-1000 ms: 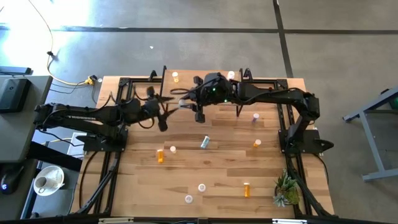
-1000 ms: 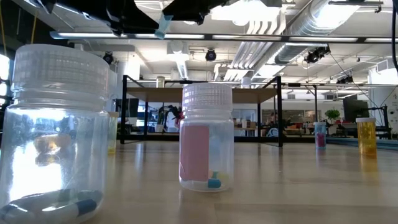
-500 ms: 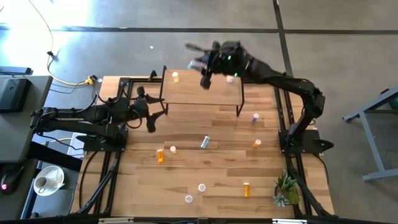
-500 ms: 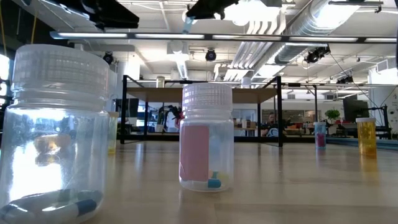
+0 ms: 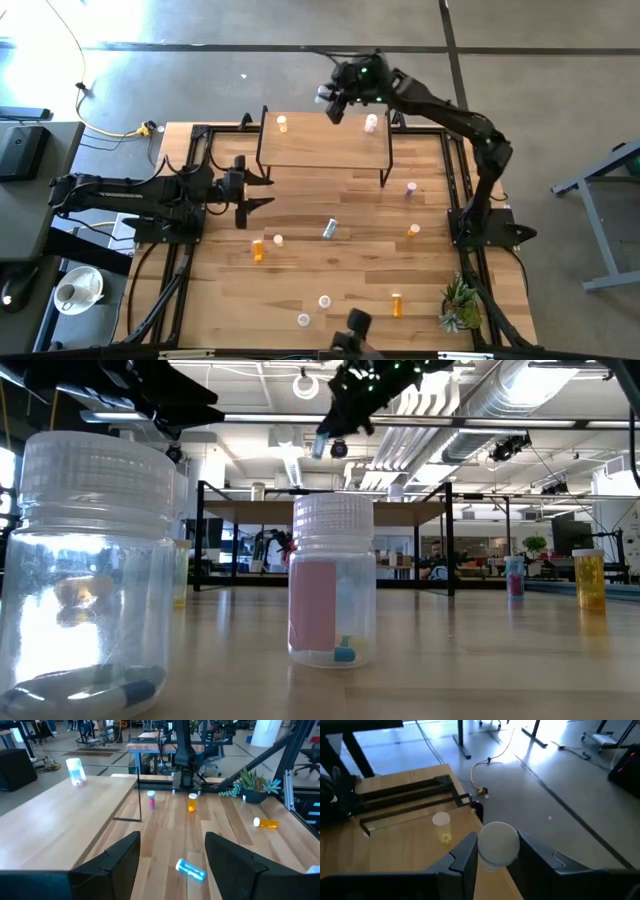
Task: Pick and place medicine bottles onto shelf by color
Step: Put the bottom blue pill bottle on the shelf
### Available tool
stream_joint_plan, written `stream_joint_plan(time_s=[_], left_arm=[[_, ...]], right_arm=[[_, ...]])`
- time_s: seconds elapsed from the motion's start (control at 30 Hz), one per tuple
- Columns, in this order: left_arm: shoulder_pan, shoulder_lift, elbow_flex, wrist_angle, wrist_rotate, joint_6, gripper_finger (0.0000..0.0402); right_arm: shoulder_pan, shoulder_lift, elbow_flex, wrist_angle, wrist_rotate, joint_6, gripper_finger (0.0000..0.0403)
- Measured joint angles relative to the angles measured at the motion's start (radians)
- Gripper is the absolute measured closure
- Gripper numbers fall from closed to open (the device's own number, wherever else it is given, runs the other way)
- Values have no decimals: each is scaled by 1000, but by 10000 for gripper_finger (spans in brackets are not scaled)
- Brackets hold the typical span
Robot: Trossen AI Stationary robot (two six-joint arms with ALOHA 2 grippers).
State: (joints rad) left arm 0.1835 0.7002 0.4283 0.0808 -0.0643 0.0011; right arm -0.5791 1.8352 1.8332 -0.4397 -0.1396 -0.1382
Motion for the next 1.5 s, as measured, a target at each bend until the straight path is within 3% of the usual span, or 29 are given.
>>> stream_joint_plan(time_s=[0.13, 0.63, 1.23, 1.5], left_arm=[[0, 0, -8, 6, -1, -13, 190], [0, 0, -8, 25, -3, -17, 190], [1, 0, -7, 22, -2, -17, 190], [1, 0, -7, 22, -2, -17, 190]], right_arm=[[11, 62, 0, -2, -54, 3, 293], [56, 170, 0, -34, -49, -46, 293], [51, 183, 0, -65, -38, -73, 292], [51, 183, 0, -66, -30, -71, 254]])
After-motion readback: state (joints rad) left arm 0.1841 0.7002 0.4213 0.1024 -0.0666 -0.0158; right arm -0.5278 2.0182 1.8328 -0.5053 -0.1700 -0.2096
